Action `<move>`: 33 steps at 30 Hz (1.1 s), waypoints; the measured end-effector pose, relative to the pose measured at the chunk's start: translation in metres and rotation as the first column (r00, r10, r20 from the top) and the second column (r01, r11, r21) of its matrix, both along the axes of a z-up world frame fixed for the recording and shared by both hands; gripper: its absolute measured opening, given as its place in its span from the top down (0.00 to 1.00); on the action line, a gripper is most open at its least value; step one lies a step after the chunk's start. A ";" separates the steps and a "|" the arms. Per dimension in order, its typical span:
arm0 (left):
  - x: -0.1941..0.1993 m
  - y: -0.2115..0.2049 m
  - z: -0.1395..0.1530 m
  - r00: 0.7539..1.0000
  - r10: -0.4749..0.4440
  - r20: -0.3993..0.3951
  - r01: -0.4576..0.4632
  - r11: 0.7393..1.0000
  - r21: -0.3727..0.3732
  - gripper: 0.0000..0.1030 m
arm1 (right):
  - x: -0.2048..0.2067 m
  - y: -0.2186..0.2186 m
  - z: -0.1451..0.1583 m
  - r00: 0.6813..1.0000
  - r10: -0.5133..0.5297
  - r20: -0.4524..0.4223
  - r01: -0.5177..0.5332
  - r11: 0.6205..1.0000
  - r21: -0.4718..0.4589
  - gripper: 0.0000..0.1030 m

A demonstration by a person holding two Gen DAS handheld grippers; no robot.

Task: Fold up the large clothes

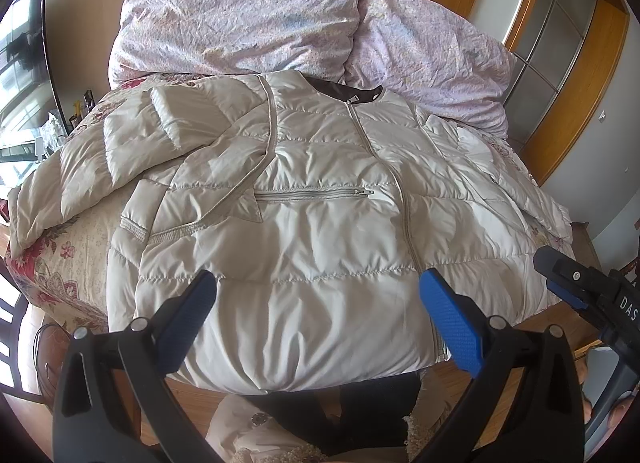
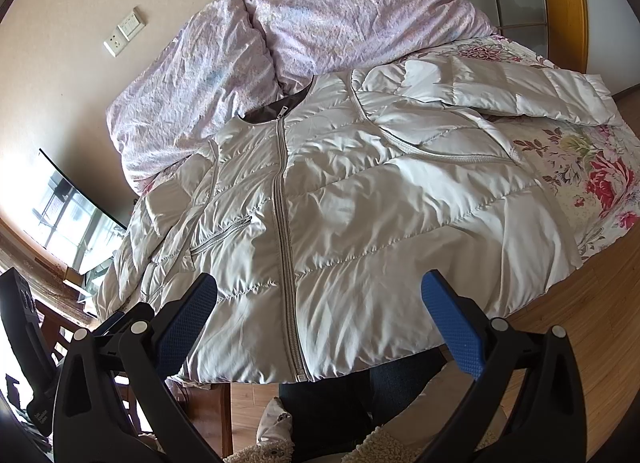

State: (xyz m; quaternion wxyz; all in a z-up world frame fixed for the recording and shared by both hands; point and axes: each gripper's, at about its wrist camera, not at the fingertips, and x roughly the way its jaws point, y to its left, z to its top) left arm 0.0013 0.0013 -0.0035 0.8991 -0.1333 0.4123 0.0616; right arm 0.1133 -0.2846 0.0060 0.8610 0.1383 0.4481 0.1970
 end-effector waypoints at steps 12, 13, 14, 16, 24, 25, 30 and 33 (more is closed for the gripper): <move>0.001 0.001 -0.001 1.000 0.000 0.000 0.000 1.000 0.000 0.02 | 0.001 0.000 0.000 1.000 0.001 -0.002 -0.001 1.000 0.000 0.01; 0.001 0.001 -0.002 1.000 0.000 0.000 0.000 1.000 0.000 0.02 | 0.001 0.000 0.000 1.000 0.001 -0.002 -0.001 1.000 -0.001 0.01; 0.001 0.001 -0.001 1.000 0.000 0.000 0.000 1.000 0.001 0.02 | 0.000 -0.001 0.001 1.000 0.001 -0.001 -0.001 1.000 -0.001 0.01; 0.001 0.001 -0.002 1.000 0.000 -0.001 0.000 1.000 0.000 0.02 | -0.001 -0.002 0.003 1.000 0.000 -0.003 0.000 1.000 0.000 0.01; 0.001 0.002 -0.002 1.000 0.000 0.000 0.000 1.000 0.000 0.02 | 0.001 0.001 0.000 1.000 0.001 -0.003 -0.001 1.000 0.000 0.01; 0.001 0.002 -0.002 1.000 0.000 -0.001 0.000 1.000 -0.001 0.02 | 0.001 0.001 0.000 1.000 0.001 -0.004 -0.001 1.000 0.000 0.01; 0.001 0.003 -0.003 1.000 0.000 -0.001 0.000 1.000 -0.001 0.02 | 0.001 0.001 0.000 1.000 0.000 -0.004 0.000 1.000 -0.001 0.01; 0.001 0.002 -0.002 1.000 0.000 -0.001 0.000 1.000 -0.001 0.02 | 0.001 0.002 0.000 1.000 0.000 -0.003 0.000 1.000 -0.001 0.01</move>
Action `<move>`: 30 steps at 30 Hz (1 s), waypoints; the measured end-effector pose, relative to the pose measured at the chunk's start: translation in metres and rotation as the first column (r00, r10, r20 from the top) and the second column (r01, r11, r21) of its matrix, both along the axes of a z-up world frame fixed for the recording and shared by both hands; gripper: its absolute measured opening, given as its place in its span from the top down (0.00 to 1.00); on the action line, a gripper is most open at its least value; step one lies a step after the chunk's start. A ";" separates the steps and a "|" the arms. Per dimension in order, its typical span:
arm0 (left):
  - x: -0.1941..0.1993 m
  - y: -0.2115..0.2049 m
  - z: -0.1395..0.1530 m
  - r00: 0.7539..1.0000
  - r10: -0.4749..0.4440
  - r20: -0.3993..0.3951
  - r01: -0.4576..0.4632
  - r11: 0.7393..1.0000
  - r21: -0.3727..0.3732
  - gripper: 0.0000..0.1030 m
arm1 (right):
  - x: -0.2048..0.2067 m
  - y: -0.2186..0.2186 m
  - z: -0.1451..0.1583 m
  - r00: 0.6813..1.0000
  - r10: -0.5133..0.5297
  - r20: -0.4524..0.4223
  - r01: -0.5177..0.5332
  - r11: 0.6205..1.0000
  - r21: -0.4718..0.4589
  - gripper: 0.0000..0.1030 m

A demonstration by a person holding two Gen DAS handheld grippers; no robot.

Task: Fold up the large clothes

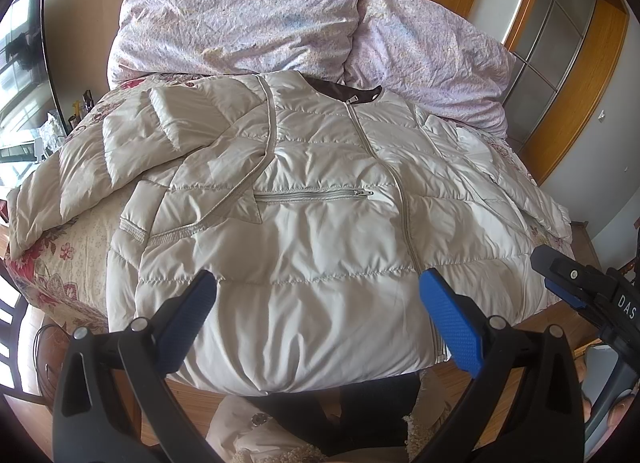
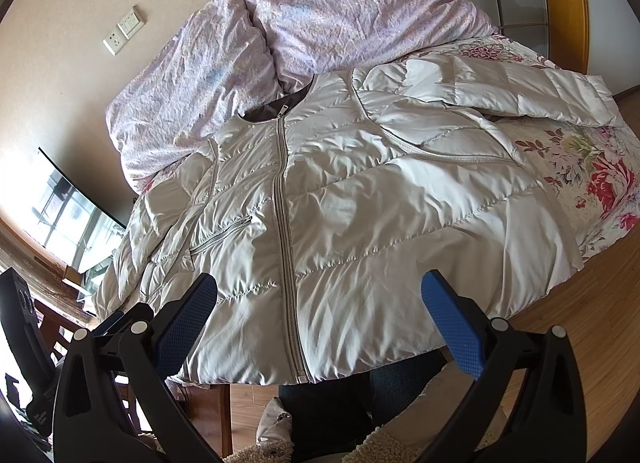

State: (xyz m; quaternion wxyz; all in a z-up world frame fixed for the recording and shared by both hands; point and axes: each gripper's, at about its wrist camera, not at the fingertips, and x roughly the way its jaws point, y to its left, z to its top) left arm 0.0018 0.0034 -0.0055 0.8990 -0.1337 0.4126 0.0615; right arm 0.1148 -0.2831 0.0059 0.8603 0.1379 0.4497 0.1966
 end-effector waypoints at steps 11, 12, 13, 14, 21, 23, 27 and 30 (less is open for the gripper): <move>0.000 0.000 0.000 1.000 0.000 0.000 0.000 1.000 0.001 0.02 | 0.002 0.000 0.001 1.000 -0.001 -0.001 0.001 1.000 -0.001 0.01; 0.000 0.000 0.000 1.000 0.000 0.000 0.000 1.000 0.000 0.02 | 0.002 0.000 0.001 1.000 -0.001 -0.001 0.001 1.000 -0.001 0.01; 0.000 0.001 -0.001 1.000 0.000 -0.001 0.000 1.000 -0.001 0.02 | 0.000 0.002 -0.002 1.000 -0.001 -0.001 0.001 1.000 -0.001 0.01; 0.000 0.000 0.000 1.000 0.000 -0.001 0.000 1.000 0.000 0.02 | 0.000 0.002 -0.002 1.000 -0.001 -0.002 0.001 1.000 -0.001 0.01; 0.000 0.001 -0.001 1.000 0.000 0.000 0.000 1.000 0.000 0.02 | 0.001 0.001 0.000 1.000 -0.001 -0.002 0.001 1.000 -0.001 0.01; 0.000 0.001 0.000 1.000 0.000 0.000 0.000 1.000 0.001 0.02 | 0.001 0.001 0.000 1.000 -0.002 -0.001 0.002 1.000 -0.002 0.01; 0.001 0.002 -0.001 1.000 0.001 -0.002 -0.001 1.000 0.000 0.02 | 0.006 0.002 -0.004 1.000 -0.013 -0.005 0.013 1.000 -0.001 0.01; 0.006 0.006 -0.004 1.000 0.004 -0.007 -0.004 1.000 -0.001 0.02 | 0.020 -0.006 -0.003 0.999 -0.037 0.000 0.037 0.999 0.001 0.01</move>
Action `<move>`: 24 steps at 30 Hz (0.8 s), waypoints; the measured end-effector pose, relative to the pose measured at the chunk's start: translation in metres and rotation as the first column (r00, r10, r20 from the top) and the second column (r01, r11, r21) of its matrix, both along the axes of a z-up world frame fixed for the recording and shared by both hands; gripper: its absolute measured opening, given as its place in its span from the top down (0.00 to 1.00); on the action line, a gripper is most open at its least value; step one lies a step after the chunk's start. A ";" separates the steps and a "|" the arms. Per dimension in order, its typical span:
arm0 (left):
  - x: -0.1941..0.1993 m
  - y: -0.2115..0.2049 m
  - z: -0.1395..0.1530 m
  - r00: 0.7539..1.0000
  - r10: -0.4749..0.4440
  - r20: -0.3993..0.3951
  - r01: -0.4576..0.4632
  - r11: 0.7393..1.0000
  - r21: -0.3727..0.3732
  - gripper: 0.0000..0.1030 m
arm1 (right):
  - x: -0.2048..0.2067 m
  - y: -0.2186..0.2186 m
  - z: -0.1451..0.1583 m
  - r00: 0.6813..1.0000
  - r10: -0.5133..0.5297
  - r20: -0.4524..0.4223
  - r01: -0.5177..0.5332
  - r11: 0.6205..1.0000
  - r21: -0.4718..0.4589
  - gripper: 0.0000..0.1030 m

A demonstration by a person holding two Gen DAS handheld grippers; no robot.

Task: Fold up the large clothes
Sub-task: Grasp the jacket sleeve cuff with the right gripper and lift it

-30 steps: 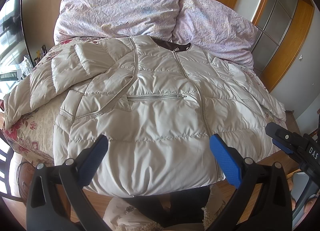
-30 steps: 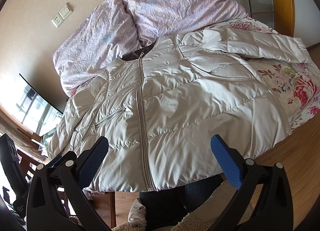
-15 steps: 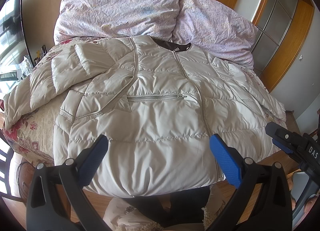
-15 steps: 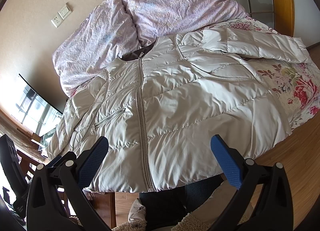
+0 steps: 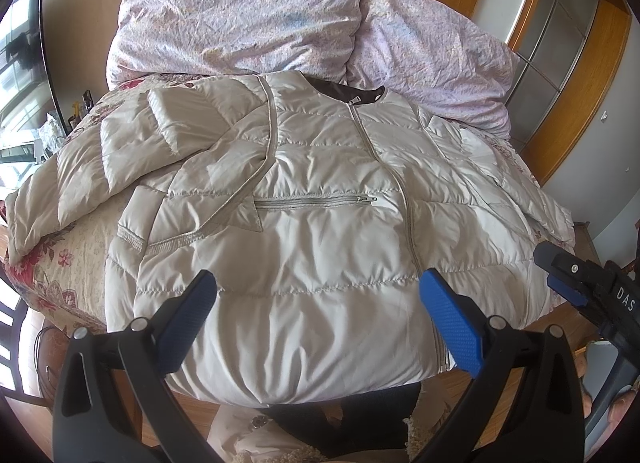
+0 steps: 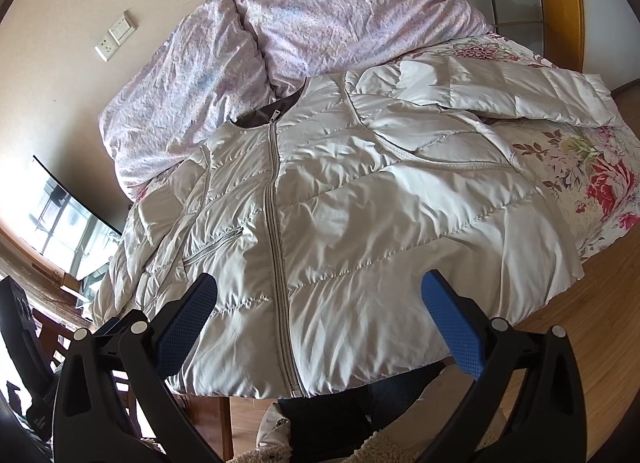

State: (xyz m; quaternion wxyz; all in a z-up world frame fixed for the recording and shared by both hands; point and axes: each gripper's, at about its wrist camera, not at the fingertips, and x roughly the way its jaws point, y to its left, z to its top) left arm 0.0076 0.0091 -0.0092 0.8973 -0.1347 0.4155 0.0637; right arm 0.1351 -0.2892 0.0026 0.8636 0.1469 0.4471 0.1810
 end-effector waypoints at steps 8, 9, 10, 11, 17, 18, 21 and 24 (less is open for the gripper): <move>0.038 0.017 -0.012 0.999 0.017 -0.050 -0.017 1.000 0.001 0.02 | 0.051 -0.050 -0.006 0.987 -0.131 0.089 0.125 0.990 0.071 0.01; 0.043 0.020 -0.015 0.998 0.018 -0.058 -0.019 1.000 -0.007 0.02 | 0.061 -0.062 -0.007 0.981 -0.171 0.095 0.165 0.983 0.076 0.01; 0.047 0.022 -0.018 0.998 0.018 -0.066 -0.019 1.000 -0.016 0.02 | 0.070 -0.077 -0.009 0.970 -0.225 0.096 0.219 0.973 0.073 0.01; 0.052 0.025 -0.020 0.997 0.016 -0.073 -0.017 1.000 -0.024 0.02 | 0.079 -0.090 -0.010 0.959 -0.268 0.096 0.262 0.962 0.074 0.01; 0.077 0.037 -0.036 0.995 -0.018 -0.101 0.009 0.996 -0.092 0.02 | 0.135 -0.204 -0.041 0.824 -0.566 -0.025 0.562 0.813 0.151 0.06; 0.081 0.038 -0.039 0.994 -0.027 -0.102 0.016 0.994 -0.107 0.02 | 0.141 -0.222 -0.048 0.793 -0.606 -0.054 0.606 0.779 0.161 0.10; 0.091 0.039 -0.044 0.993 -0.053 -0.104 0.039 0.990 -0.135 0.02 | 0.154 -0.267 -0.069 0.707 -0.691 -0.151 0.707 0.682 0.185 0.21; 0.099 0.040 -0.047 0.994 -0.067 -0.091 0.053 0.987 -0.149 0.02 | 0.166 -0.300 -0.089 0.652 -0.721 -0.234 0.758 0.616 0.212 0.30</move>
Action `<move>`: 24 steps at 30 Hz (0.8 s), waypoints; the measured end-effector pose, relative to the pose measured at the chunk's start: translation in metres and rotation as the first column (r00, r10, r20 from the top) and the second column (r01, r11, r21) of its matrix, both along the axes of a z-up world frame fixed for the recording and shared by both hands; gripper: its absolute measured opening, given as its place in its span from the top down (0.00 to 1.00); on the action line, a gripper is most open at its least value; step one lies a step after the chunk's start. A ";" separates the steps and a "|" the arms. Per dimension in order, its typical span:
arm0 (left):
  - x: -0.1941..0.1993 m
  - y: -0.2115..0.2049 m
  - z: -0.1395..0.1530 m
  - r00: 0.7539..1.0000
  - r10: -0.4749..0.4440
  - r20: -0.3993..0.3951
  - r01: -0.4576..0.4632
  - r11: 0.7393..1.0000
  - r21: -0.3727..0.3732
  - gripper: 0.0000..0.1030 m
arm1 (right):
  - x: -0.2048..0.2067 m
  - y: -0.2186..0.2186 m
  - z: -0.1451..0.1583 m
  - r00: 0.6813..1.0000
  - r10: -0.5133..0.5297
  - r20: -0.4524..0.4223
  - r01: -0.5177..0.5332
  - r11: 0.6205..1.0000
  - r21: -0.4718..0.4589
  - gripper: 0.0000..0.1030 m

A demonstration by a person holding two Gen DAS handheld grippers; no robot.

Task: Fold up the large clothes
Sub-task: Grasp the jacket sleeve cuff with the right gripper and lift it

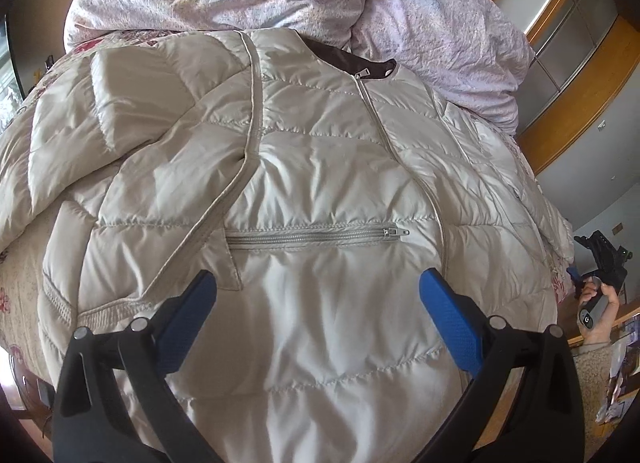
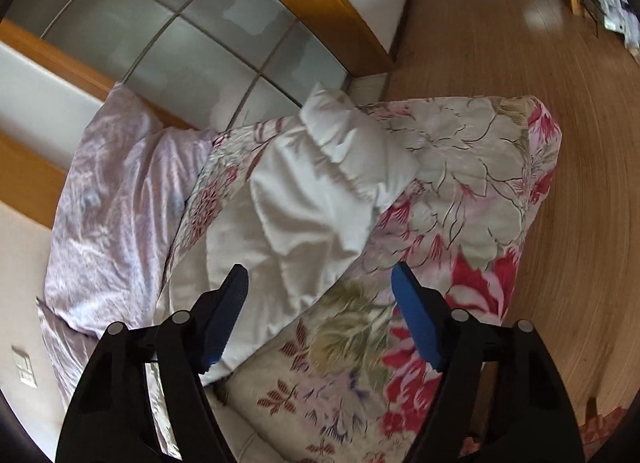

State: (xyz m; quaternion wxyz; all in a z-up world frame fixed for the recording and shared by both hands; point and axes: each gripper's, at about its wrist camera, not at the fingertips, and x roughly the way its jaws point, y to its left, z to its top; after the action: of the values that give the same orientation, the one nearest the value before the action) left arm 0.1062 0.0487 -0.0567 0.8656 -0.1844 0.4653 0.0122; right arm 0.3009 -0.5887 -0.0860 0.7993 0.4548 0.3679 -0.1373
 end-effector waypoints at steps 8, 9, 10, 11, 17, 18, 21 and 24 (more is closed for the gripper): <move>0.004 0.012 -0.001 0.997 0.013 0.074 -0.008 0.997 -0.074 0.02 | 0.020 -0.022 -0.029 0.999 -0.045 -0.018 0.046 0.991 0.122 0.60; 0.003 0.015 -0.001 0.996 0.020 0.087 -0.012 0.996 -0.094 0.02 | 0.025 -0.023 -0.032 0.999 -0.048 -0.016 0.049 0.991 0.127 0.61; 0.002 0.018 -0.002 0.995 0.030 0.099 -0.019 0.993 -0.113 0.02 | 0.026 -0.023 -0.032 0.999 -0.052 -0.013 0.054 0.990 0.127 0.63; 0.002 0.022 -0.002 0.993 0.042 0.109 -0.028 0.991 -0.127 0.02 | 0.028 -0.024 -0.032 0.998 -0.056 -0.013 0.058 0.991 0.118 0.63; -0.003 0.035 -0.001 0.984 0.088 0.153 -0.068 0.989 -0.128 0.02 | 0.044 -0.014 -0.015 0.999 -0.034 -0.028 0.033 0.999 -0.028 0.81; -0.004 0.037 -0.001 0.982 0.094 0.162 -0.074 0.989 -0.126 0.02 | 0.046 -0.009 -0.005 1.000 -0.023 -0.019 0.022 0.997 -0.080 0.83; -0.008 0.043 0.000 0.976 0.111 0.186 -0.091 0.989 -0.116 0.02 | 0.053 0.011 0.029 0.999 0.024 0.030 -0.017 0.976 -0.216 0.87; -0.014 0.050 0.002 0.968 0.124 0.218 -0.100 0.988 -0.120 0.02 | 0.058 0.044 0.072 0.988 0.117 0.102 -0.076 0.937 -0.342 0.87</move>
State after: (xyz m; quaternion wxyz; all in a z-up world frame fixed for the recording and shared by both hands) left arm 0.0922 0.0987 -0.0550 0.8994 -0.2572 0.3532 0.0150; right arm 0.3593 -0.5447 -0.0140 0.8918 0.3003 0.3121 -0.1309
